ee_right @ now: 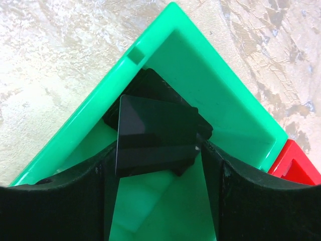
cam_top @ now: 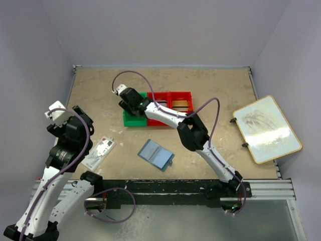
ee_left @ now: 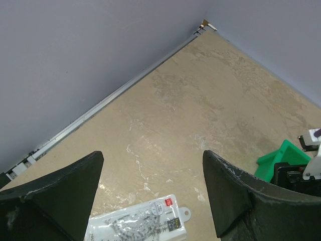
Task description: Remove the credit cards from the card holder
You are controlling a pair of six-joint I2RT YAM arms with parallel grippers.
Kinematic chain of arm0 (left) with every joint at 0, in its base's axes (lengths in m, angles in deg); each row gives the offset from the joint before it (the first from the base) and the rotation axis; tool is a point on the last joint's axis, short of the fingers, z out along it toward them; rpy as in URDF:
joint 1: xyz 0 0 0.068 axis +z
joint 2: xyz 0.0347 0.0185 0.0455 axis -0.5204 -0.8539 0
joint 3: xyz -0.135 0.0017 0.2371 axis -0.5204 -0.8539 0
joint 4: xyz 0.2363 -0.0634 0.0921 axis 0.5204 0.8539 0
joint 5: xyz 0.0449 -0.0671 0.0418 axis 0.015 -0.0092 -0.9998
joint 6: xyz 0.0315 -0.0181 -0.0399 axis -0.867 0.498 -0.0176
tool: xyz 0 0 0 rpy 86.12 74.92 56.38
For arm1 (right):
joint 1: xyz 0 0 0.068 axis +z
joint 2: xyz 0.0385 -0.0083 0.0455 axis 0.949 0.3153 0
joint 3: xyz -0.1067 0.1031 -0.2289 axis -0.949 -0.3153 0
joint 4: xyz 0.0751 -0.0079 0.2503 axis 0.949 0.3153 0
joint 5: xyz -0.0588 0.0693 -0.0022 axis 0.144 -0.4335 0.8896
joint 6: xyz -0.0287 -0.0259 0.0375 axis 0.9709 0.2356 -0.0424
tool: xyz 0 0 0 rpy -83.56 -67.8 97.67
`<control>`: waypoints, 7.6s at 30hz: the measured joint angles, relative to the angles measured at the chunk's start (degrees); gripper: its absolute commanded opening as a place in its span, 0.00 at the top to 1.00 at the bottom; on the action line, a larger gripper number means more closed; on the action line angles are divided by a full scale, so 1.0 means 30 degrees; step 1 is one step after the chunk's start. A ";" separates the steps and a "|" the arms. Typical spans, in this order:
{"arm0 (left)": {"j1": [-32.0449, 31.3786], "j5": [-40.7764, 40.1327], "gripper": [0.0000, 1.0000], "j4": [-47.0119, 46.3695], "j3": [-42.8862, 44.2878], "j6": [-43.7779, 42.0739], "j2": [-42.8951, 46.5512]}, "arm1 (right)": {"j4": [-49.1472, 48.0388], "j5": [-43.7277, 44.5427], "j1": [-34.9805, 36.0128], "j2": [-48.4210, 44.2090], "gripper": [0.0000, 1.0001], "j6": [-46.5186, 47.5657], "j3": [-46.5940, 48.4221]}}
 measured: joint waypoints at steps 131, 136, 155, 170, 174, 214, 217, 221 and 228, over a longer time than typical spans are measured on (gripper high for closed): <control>0.0044 0.5982 0.29 -0.1719 -0.0634 -0.2076 -0.3082 | -0.8000 -0.8437 -0.0656 -1.9861 0.47 -1.4914 -2.6090; 0.0073 0.9049 0.32 -0.2565 -0.1078 -0.2674 -0.3650 | -0.8765 -0.9311 0.0364 -1.9744 0.47 -1.5409 -2.6665; -0.4546 1.8338 0.46 -0.7526 -0.6674 0.2623 -0.6353 | -1.0637 -0.9340 0.1107 -1.6371 0.40 -1.7748 -2.7387; -0.5887 1.0185 0.51 -0.4546 -0.8182 0.7322 -0.0007 | -0.6586 -0.4692 0.2484 -1.3413 0.27 -1.6670 -2.2250; -0.5887 0.8466 0.50 -0.3330 -0.7555 0.7905 0.0852 | -0.4896 -0.3257 0.3184 -1.2080 0.23 -1.6371 -2.0152; -0.5887 1.3886 0.48 -0.6666 -0.9362 0.6812 -0.0532 | -0.7621 -0.7395 0.2113 -1.2109 0.36 -1.5701 -2.1019; -0.5887 1.4287 0.48 -0.7147 -0.9362 0.6812 -0.0969 | -0.8138 -0.7708 0.2076 -1.2109 0.39 -1.5759 -2.1209; -0.5887 1.4579 0.48 -0.7643 -0.9377 0.6812 -0.1297 | -0.8444 -0.7817 0.2062 -1.2109 0.36 -1.5846 -2.1354; -0.5887 1.4855 0.48 -0.7970 -0.9683 0.6819 -0.1428 | -0.8517 -0.7970 0.1989 -1.2123 0.36 -1.5890 -2.1391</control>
